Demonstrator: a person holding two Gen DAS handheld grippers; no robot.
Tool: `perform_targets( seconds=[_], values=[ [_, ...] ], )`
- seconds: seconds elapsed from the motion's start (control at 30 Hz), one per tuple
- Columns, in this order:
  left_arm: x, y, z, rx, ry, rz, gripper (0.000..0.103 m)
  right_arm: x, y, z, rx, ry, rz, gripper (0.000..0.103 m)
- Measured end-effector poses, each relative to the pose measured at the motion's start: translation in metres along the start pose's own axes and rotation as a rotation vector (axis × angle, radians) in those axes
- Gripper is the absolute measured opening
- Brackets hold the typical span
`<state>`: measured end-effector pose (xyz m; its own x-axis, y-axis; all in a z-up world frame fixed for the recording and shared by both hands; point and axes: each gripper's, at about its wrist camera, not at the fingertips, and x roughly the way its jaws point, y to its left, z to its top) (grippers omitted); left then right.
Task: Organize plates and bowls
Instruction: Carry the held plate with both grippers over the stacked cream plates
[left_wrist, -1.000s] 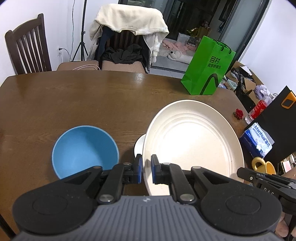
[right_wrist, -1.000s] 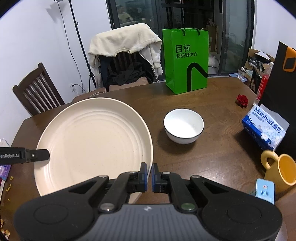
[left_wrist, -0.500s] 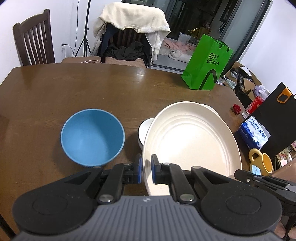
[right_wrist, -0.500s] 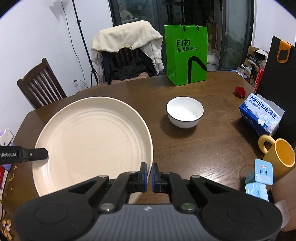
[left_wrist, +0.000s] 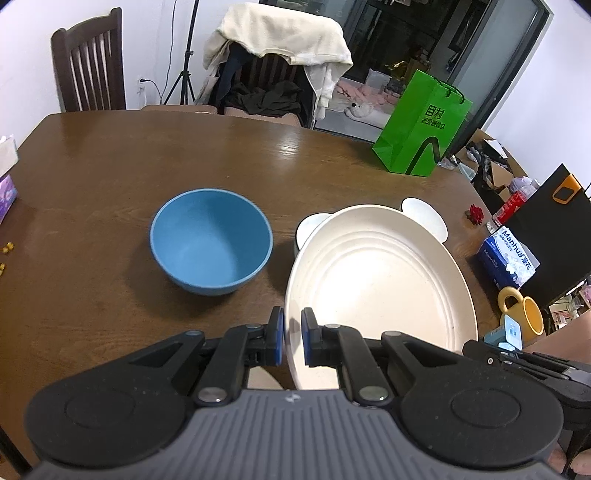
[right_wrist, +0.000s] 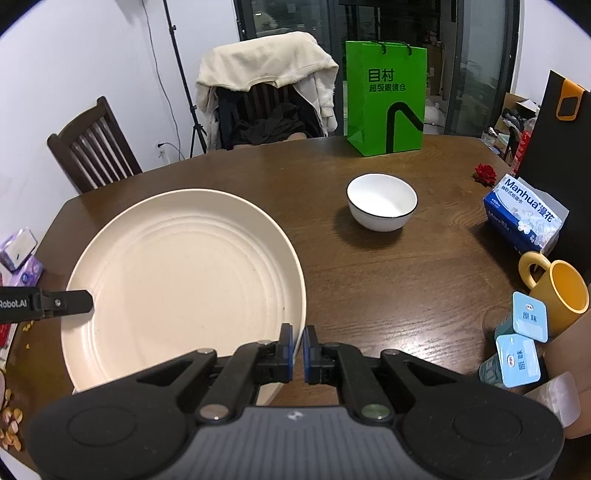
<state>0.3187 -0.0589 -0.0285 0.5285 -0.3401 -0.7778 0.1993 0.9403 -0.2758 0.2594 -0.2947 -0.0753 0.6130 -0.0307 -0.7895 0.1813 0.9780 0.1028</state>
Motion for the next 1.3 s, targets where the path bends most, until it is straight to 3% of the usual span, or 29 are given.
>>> perform_targets(
  seconds=[1.3],
  values=[
    [-0.035,0.058,-0.074,-0.099,0.002,0.054,0.01,-0.013,0.052,-0.064,-0.118,0.04,0.05,0.006]
  ],
)
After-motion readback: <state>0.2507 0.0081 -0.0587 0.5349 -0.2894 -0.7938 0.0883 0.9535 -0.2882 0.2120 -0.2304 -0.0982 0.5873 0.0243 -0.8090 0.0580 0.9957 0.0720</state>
